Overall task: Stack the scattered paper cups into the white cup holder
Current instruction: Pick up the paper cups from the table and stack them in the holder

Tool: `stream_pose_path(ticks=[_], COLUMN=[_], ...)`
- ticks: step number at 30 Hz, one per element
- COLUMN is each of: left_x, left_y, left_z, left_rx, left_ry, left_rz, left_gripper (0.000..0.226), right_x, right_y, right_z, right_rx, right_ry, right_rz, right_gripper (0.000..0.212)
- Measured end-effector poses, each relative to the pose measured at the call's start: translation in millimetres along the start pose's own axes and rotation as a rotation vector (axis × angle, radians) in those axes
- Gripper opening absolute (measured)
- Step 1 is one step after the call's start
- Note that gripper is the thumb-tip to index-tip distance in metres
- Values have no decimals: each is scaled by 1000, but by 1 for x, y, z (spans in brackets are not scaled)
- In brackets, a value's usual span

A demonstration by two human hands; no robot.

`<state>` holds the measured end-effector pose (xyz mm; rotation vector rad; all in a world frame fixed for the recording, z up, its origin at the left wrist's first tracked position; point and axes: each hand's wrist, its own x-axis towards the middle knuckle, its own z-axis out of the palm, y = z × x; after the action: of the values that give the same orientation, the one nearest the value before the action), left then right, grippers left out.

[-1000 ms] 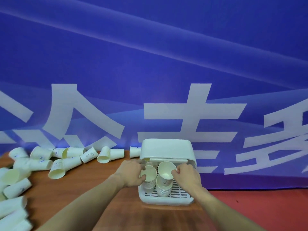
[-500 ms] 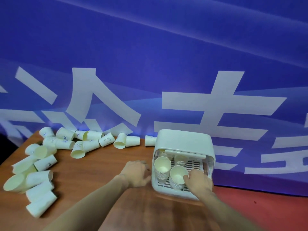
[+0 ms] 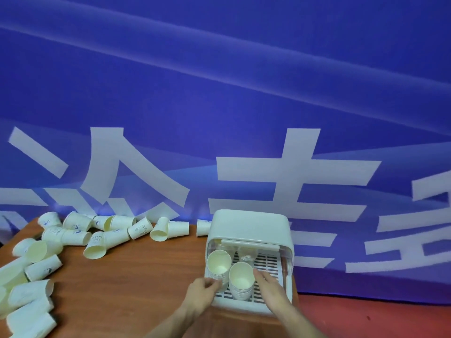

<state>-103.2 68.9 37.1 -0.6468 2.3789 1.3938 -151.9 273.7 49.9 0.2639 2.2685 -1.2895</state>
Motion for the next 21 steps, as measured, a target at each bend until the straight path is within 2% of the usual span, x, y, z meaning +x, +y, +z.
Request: stream_pose_path(ticks=[4, 7, 10, 16, 21], left_x=[5, -1, -3, 2, 10], left_y=[11, 22, 33, 29, 41], left_z=[27, 38, 47, 57, 67], left_rx=[-470, -639, -769, -764, -776], left_ry=[-77, -168, -178, -109, -153], left_rz=[-213, -292, -364, -361, -386], left_gripper=[36, 32, 31, 15, 9], right_x=[-6, -5, 1, 3, 21], right_y=[-8, -6, 3, 14, 13], right_z=[1, 4, 8, 15, 13], right_rx=[408, 556, 635, 649, 656], right_ry=[-65, -87, -133, -149, -124], right_rz=[214, 301, 337, 245, 189], right_gripper=[56, 62, 65, 60, 56])
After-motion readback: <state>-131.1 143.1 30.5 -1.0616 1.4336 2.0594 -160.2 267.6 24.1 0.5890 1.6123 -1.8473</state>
